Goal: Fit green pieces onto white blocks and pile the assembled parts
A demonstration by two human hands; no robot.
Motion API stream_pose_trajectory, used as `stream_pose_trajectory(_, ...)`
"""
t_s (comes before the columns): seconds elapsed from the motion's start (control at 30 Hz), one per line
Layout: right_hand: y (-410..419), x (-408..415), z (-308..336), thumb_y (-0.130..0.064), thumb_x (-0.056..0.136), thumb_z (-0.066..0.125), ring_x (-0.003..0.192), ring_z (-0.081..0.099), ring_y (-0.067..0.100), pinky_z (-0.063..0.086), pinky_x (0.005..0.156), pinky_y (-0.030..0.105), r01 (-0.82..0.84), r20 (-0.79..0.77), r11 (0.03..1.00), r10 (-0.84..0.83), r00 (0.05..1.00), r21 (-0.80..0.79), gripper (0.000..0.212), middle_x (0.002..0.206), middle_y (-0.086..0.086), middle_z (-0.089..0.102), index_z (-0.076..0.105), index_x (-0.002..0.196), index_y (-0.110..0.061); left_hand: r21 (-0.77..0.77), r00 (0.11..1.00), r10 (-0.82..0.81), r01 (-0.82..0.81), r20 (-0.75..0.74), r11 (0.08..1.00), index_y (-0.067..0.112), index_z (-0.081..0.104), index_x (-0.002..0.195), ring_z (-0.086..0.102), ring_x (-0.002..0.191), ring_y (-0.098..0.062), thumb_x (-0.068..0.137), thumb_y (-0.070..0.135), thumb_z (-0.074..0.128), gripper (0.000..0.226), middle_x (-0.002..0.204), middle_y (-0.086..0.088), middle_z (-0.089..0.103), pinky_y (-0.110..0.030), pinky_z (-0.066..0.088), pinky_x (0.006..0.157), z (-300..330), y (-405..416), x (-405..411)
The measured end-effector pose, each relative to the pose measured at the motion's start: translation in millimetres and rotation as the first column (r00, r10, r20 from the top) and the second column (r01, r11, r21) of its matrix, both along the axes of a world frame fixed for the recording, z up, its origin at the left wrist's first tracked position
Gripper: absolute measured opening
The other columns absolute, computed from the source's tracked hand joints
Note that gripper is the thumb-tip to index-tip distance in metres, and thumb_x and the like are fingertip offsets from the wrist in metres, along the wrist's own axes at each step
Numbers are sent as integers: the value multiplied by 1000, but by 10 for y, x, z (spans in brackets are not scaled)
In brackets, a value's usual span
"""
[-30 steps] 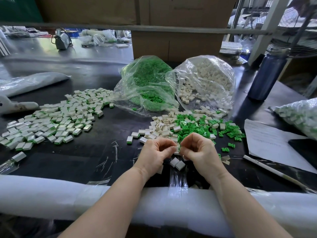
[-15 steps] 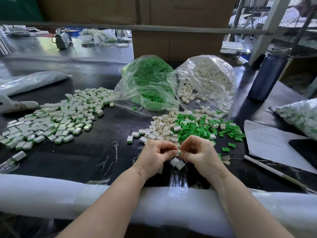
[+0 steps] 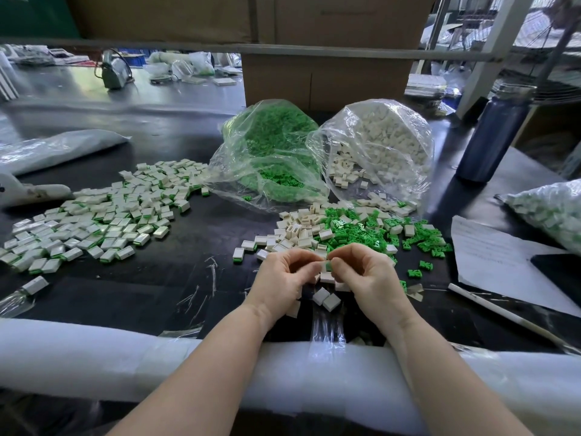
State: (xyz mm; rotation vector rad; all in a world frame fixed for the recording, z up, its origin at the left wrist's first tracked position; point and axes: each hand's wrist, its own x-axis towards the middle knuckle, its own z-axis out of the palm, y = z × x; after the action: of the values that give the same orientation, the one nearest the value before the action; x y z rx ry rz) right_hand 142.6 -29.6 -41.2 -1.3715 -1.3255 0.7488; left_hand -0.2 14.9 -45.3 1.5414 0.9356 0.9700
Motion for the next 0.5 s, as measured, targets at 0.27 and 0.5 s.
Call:
stream_pose_trajectory(0.27, 5, 59, -40, 14, 83, 53, 89, 59, 2, 46, 83, 11, 181, 230, 979, -197, 953, 90, 41, 93, -11, 64, 68, 92, -23, -84, 997, 59, -54, 53, 995, 15, 68, 86, 59, 60, -2, 85, 10, 64, 7, 70, 5, 66, -12, 47, 59, -27, 20, -4)
stream_pose_trajectory(0.5, -21, 11, 7, 1, 80, 68, 76, 63, -3, 46, 72, 7, 46, 84, 993, -55, 995, 108, 22, 79, -12, 69, 70, 82, -21, -57, 999, -27, 29, 38, 998, 13, 62, 87, 58, 61, 1, 91, 15, 55, 9, 70, 0, 61, -12, 47, 59, -15, -7, 5)
